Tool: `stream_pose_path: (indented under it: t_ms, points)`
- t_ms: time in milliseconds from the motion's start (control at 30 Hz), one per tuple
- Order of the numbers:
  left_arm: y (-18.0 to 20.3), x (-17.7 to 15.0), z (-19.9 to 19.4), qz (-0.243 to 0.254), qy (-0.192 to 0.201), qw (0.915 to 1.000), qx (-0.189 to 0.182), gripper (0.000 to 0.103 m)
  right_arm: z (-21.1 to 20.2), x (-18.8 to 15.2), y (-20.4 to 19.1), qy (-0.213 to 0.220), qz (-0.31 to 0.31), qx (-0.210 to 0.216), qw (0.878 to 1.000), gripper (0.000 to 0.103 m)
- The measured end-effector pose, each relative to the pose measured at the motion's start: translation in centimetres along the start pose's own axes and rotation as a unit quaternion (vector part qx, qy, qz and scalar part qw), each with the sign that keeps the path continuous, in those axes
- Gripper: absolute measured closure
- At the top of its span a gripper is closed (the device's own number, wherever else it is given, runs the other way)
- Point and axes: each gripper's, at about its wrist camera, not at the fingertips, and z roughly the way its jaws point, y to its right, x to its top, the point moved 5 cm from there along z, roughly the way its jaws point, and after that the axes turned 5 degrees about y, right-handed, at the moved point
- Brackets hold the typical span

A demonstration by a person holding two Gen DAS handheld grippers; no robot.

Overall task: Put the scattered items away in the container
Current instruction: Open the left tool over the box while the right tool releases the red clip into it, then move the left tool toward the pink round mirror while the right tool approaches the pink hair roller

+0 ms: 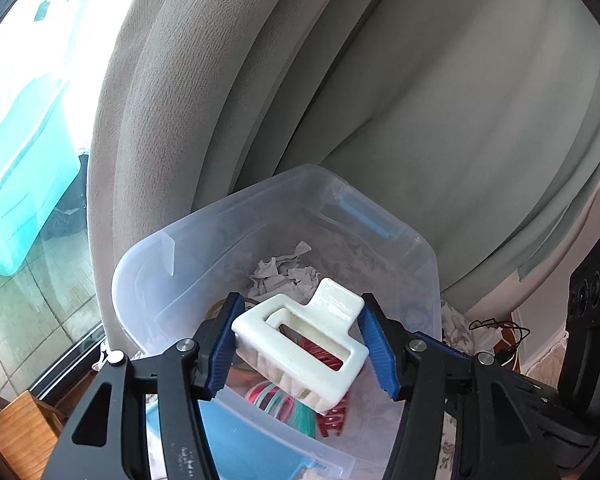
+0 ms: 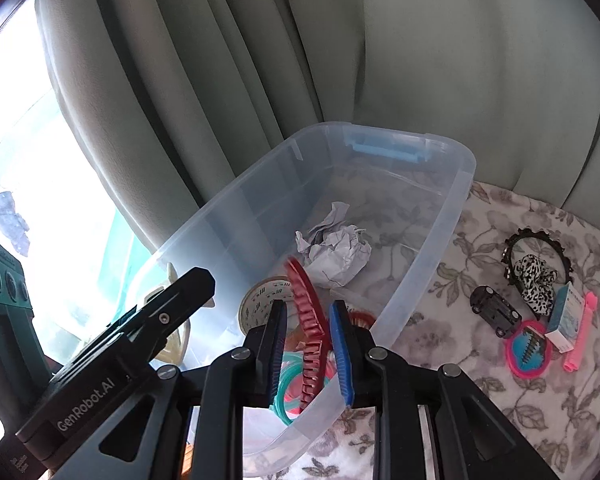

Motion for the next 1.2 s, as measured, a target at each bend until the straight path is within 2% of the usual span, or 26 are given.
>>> stream_pose_path:
  t_ms: [167,533,667,867,1200]
  points:
    - [0.3,-0.1,-0.2,0.015,0.001,0.9999,0.009,0.043,0.1,0.0,0.2,0.003,0.002,0.0,1.0,0.077]
    - [0.2,-0.2,-0.6,0.015,-0.003,0.9998,0.011,0.041,-0.2,-0.2,0.2,0.002,0.008,0.008,1.0,0.078]
    - [0.4,-0.6,0.8,0.018,-0.014,0.9996,0.015,0.041,-0.8,-0.4,0.3,0.006,0.013,0.013,1.0,0.078]
    - [1.6,-1.0,0.4,0.013,-0.02,0.9997,0.004,0.041,-2.8,-0.9,0.7,0.019,0.024,0.014,0.999,0.074]
    - [5.9,-1.4,-2.1,0.055,-0.01,0.9983,-0.016,0.041,-8.3,-1.6,2.7,0.059,0.05,0.007,0.997,0.07]
